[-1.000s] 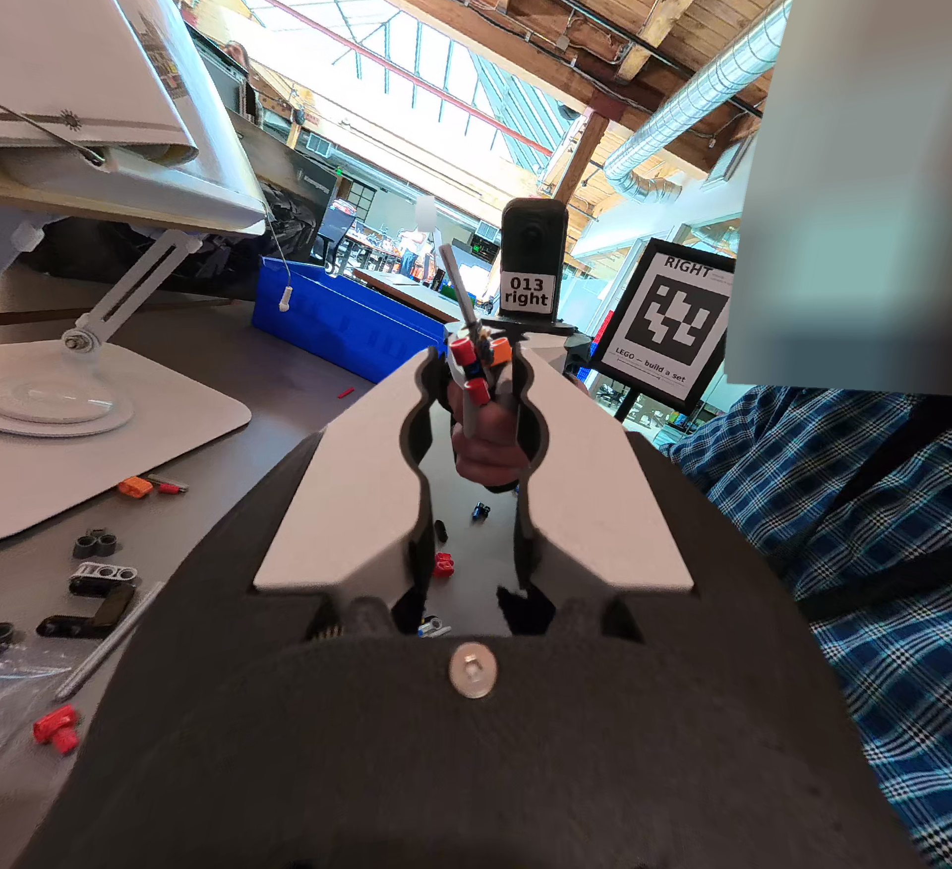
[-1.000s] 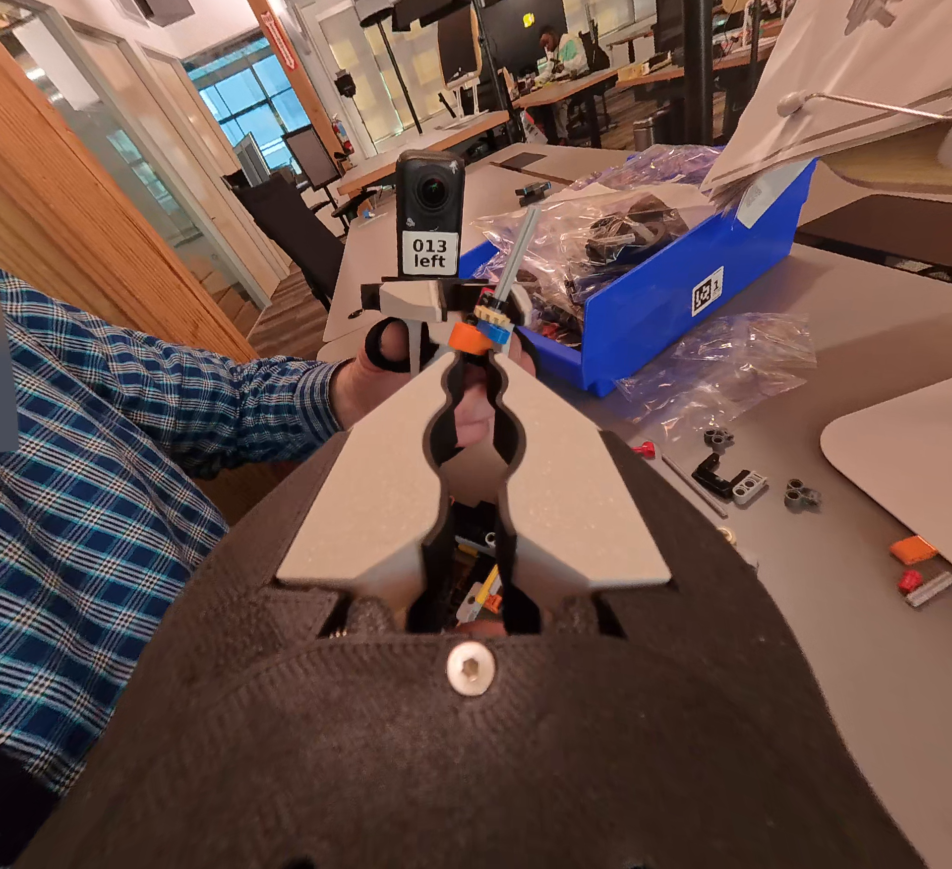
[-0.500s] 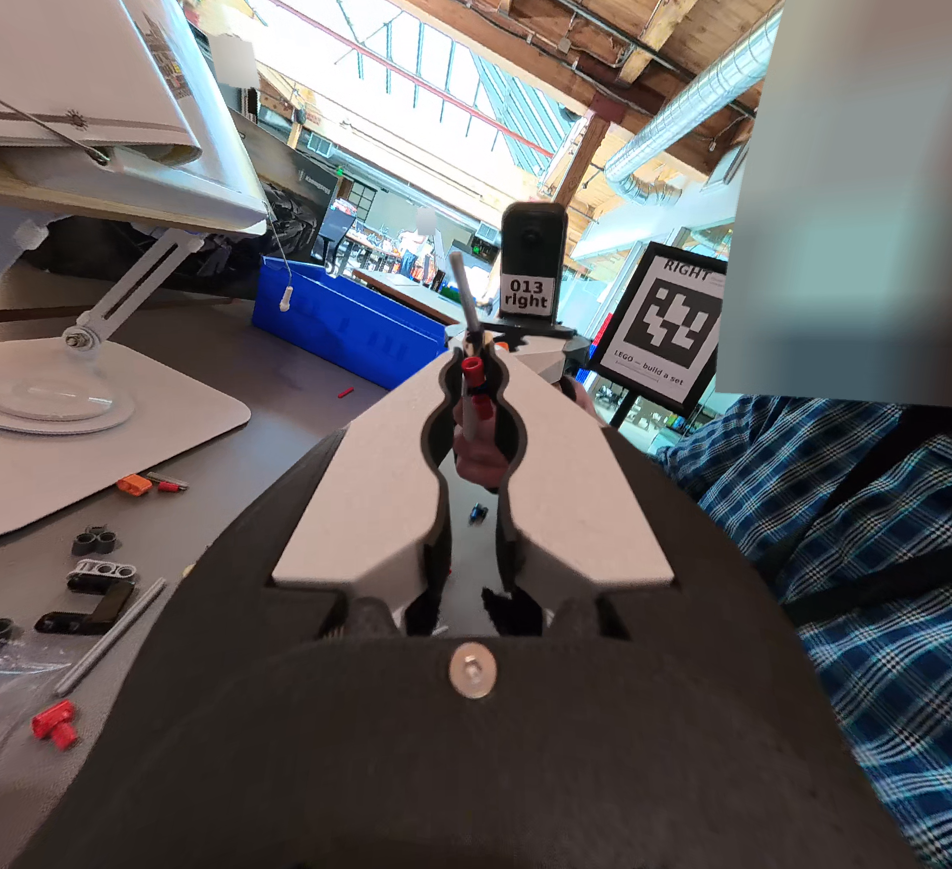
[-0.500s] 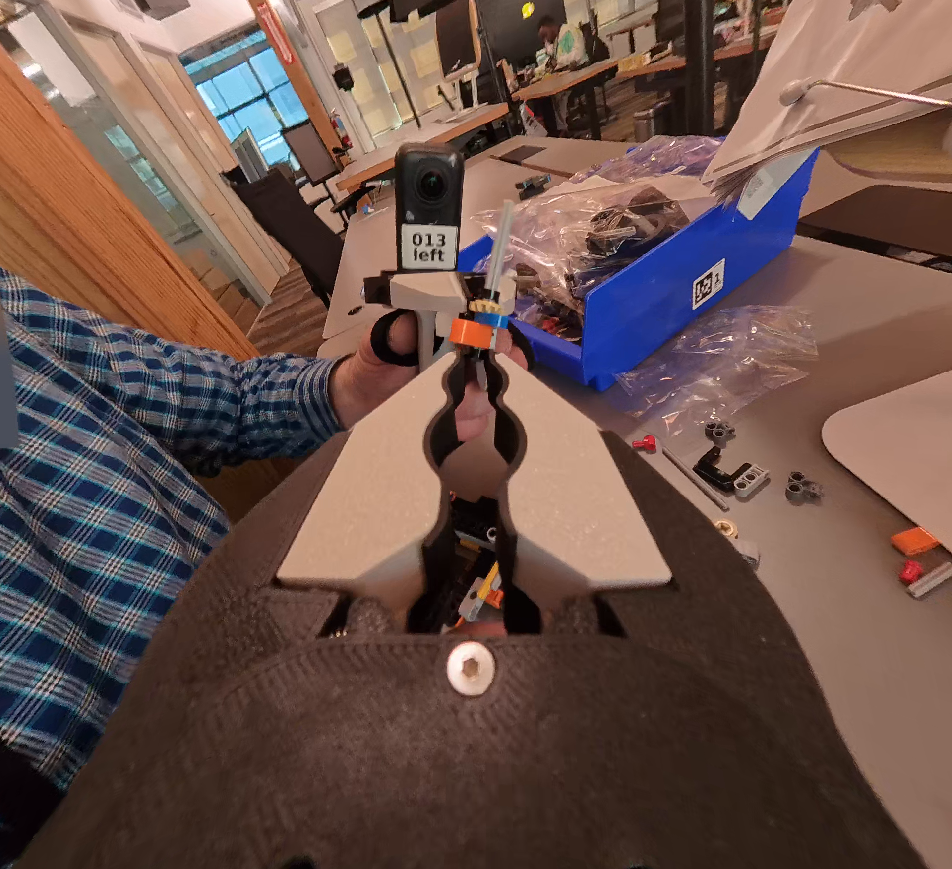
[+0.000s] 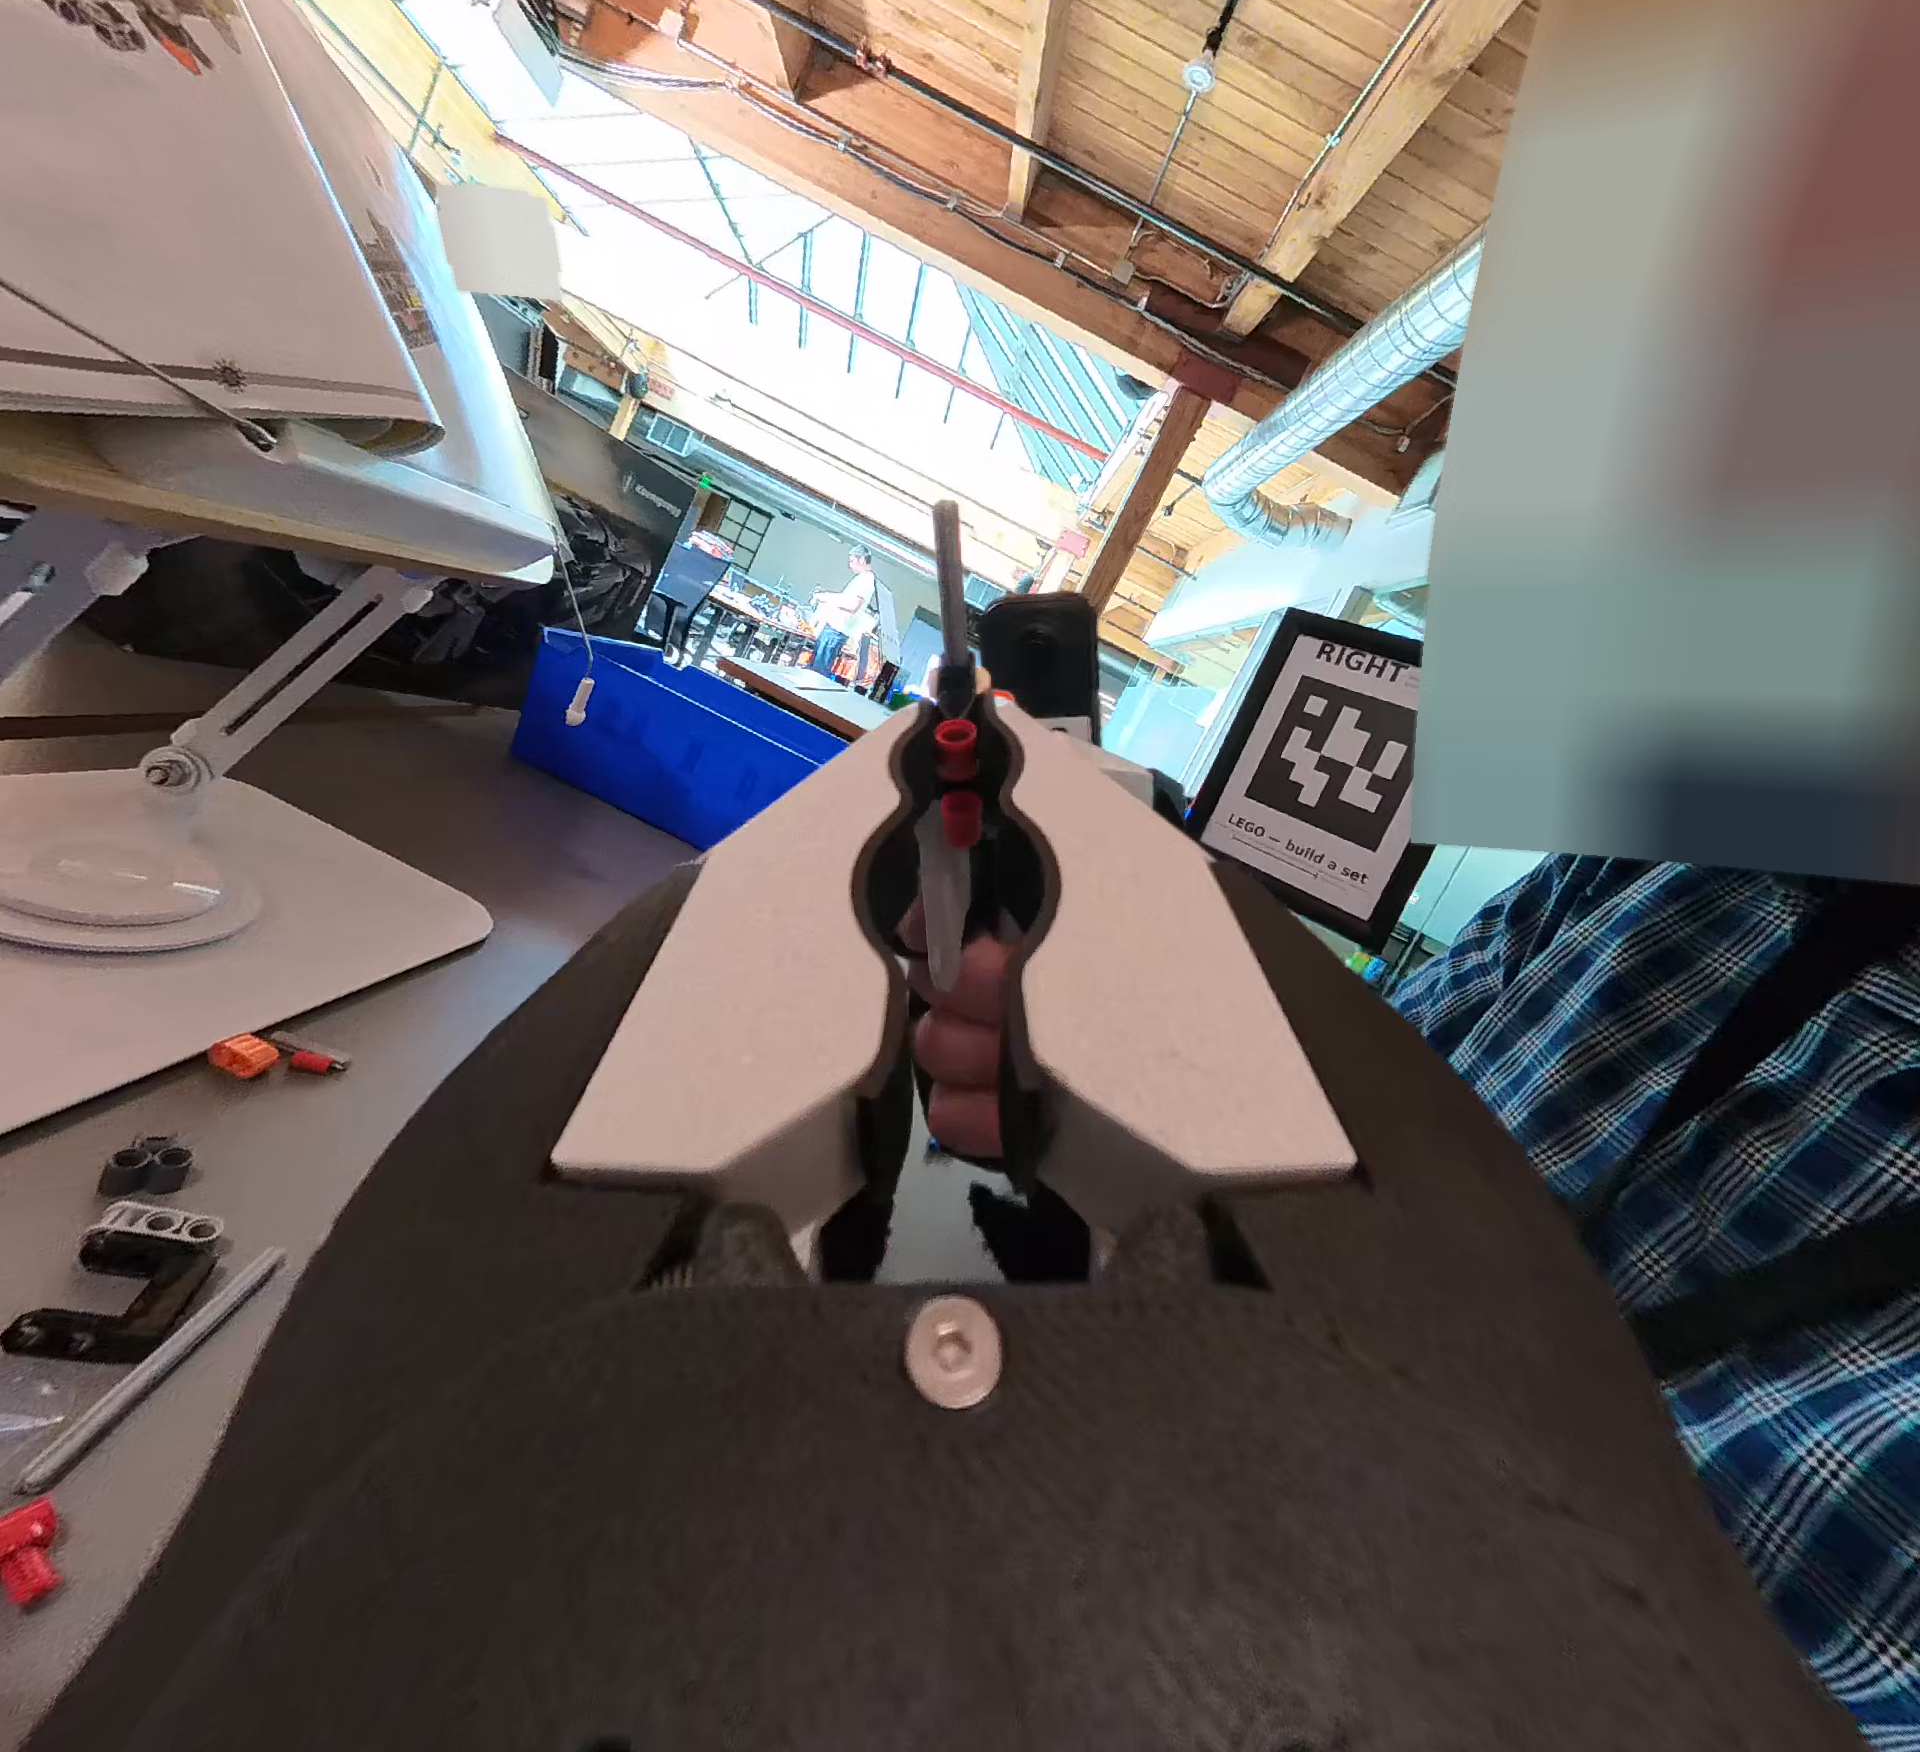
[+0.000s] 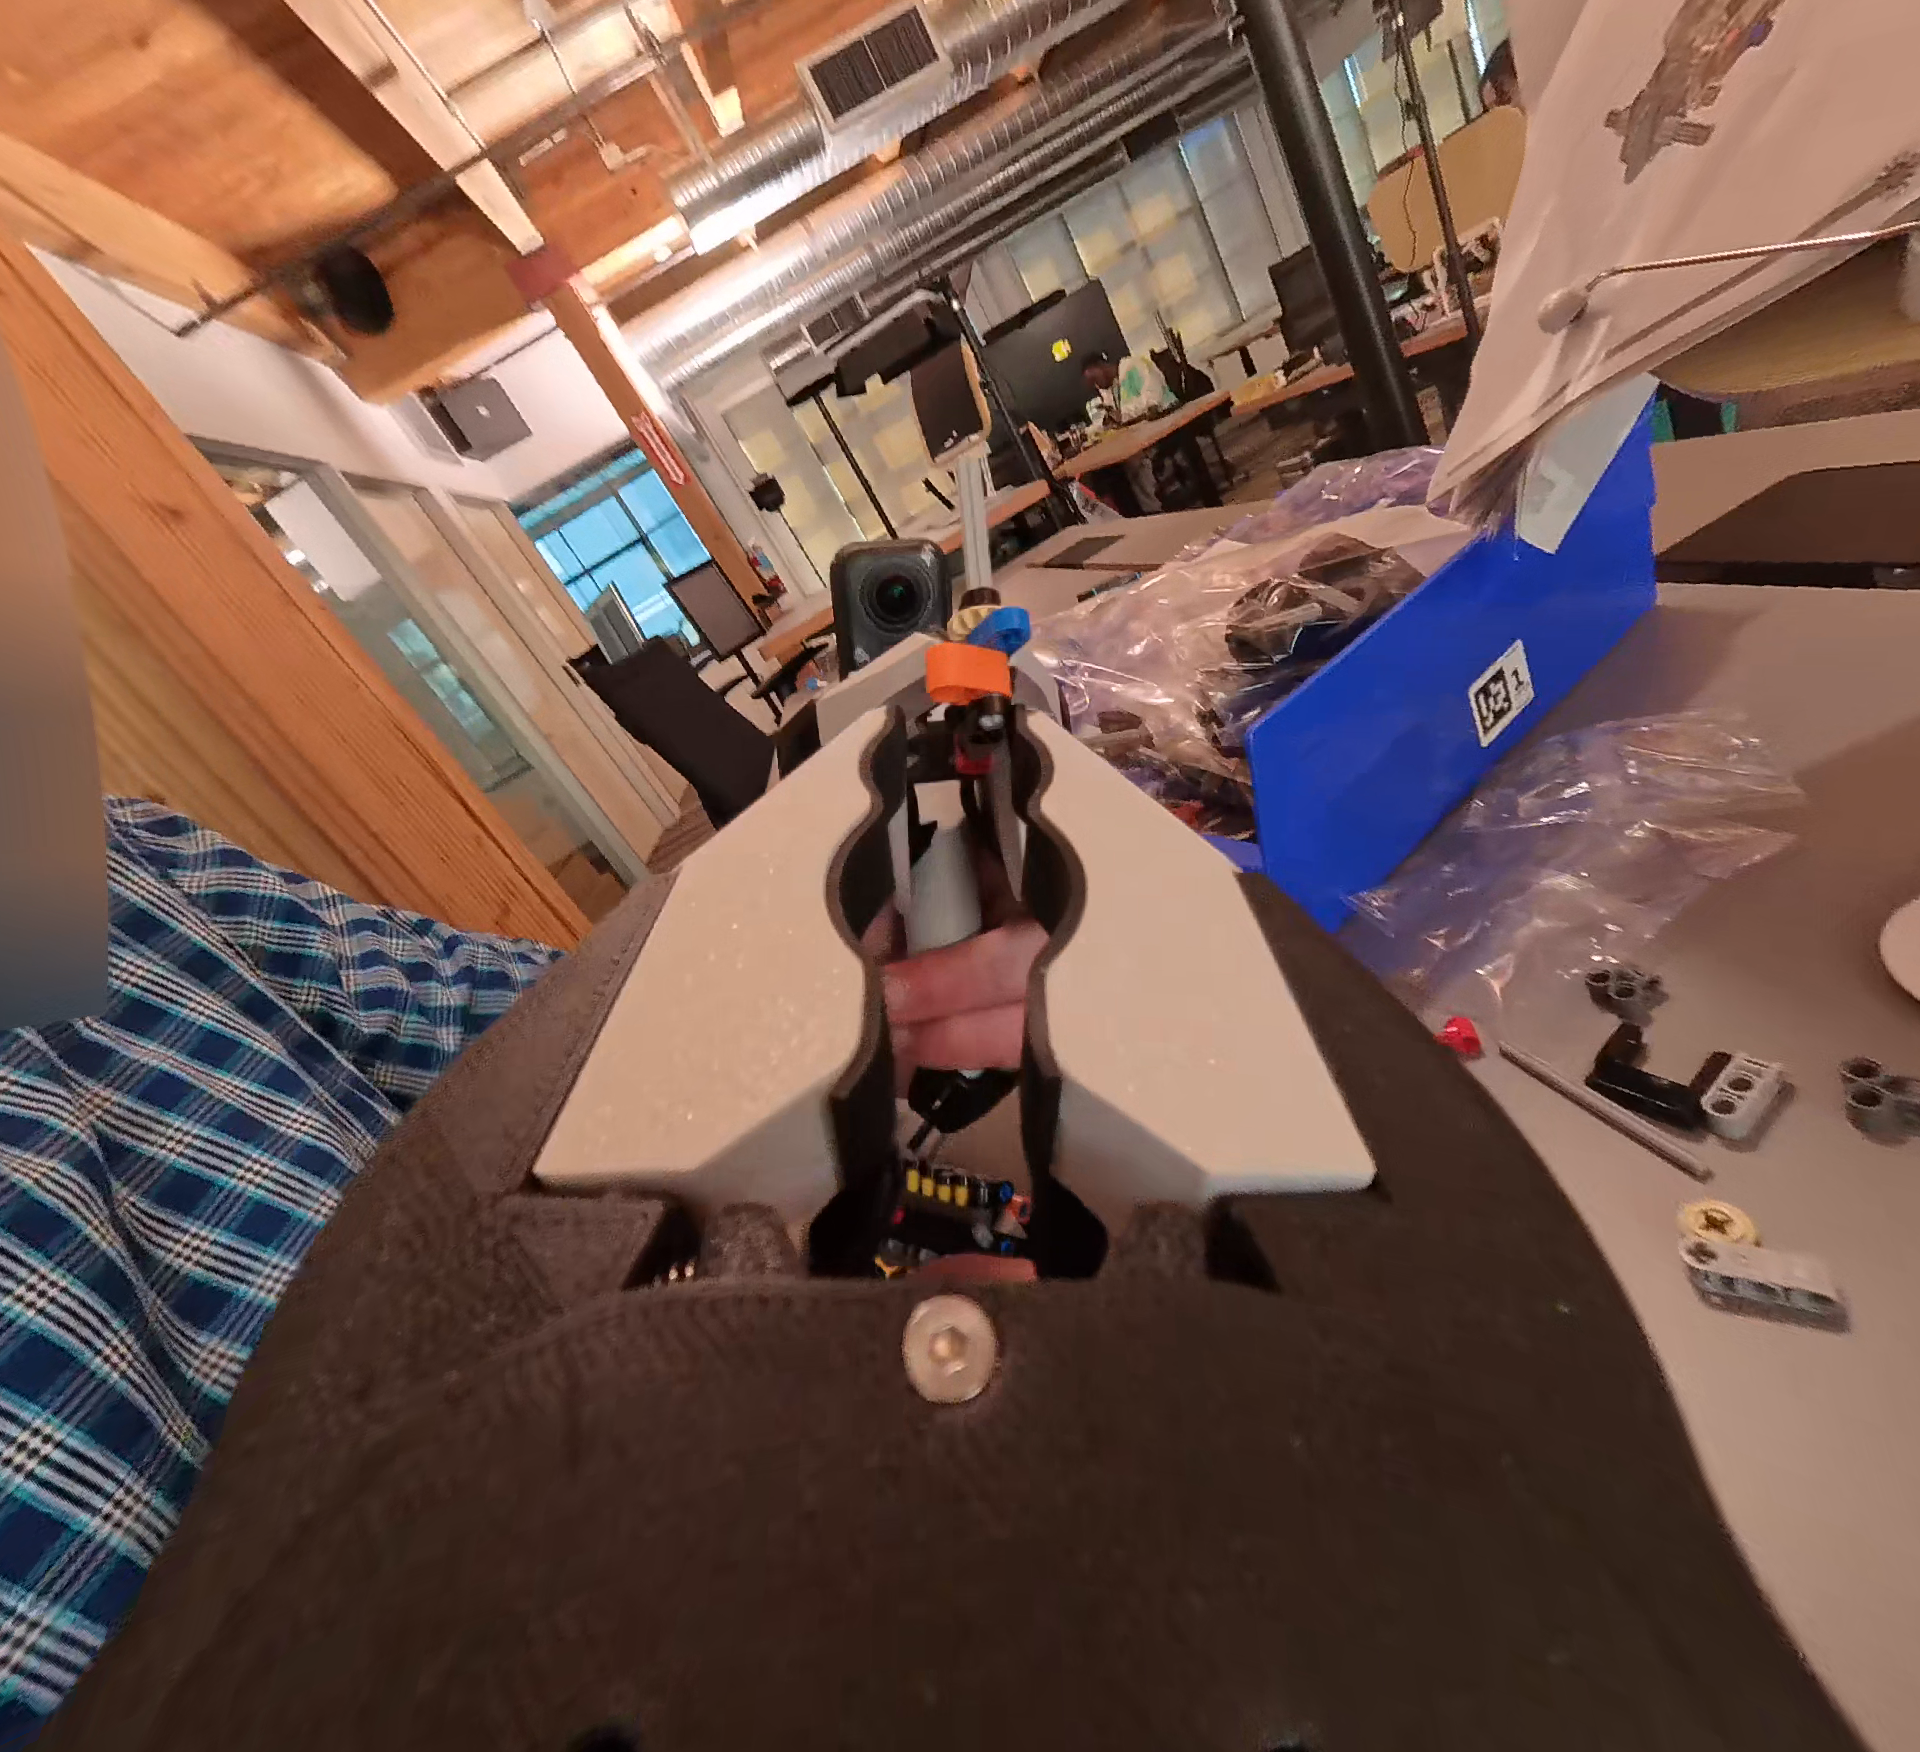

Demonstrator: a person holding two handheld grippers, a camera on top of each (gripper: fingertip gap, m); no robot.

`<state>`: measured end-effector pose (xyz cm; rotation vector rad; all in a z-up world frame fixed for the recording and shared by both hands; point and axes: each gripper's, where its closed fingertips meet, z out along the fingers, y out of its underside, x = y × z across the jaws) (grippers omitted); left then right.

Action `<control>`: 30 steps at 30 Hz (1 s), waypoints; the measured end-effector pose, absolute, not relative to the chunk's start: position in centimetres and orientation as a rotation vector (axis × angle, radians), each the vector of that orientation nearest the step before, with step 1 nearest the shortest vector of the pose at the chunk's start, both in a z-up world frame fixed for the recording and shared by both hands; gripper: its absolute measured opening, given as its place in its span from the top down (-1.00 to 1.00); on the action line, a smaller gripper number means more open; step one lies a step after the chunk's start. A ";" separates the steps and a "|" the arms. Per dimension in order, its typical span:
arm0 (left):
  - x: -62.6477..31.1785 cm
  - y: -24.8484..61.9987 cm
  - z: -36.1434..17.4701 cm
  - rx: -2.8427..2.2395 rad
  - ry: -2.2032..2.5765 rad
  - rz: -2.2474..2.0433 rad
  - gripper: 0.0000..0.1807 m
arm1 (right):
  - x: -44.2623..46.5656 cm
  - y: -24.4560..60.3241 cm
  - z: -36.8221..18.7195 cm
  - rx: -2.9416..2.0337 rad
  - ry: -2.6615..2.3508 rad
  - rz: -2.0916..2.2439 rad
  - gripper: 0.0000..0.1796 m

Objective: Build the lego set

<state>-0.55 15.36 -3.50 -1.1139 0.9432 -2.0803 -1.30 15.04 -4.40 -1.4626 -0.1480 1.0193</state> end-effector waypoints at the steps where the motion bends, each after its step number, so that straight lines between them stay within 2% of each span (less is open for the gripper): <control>1: -0.6 15.3 -3.5 -1.110 0.948 -2.079 0.94 | -1.2 15.1 -4.4 -1.457 -0.136 1.024 0.87; 4: -0.7 15.0 -3.3 -1.096 0.945 -2.084 0.93 | -1.1 15.1 -4.3 -1.434 -0.121 1.038 0.95; 12: -0.5 15.0 -3.6 -1.101 0.952 -2.089 0.92 | -0.9 15.0 -4.3 -1.442 -0.129 1.010 0.95; 23: 0.0 15.5 -4.3 -1.160 1.035 -2.000 0.61 | 1.3 14.5 -4.3 -1.506 -0.145 0.906 0.96; 30: -0.8 16.9 -5.5 -1.258 1.186 -1.788 0.56 | 2.2 13.3 -5.5 -1.624 -0.205 0.819 0.95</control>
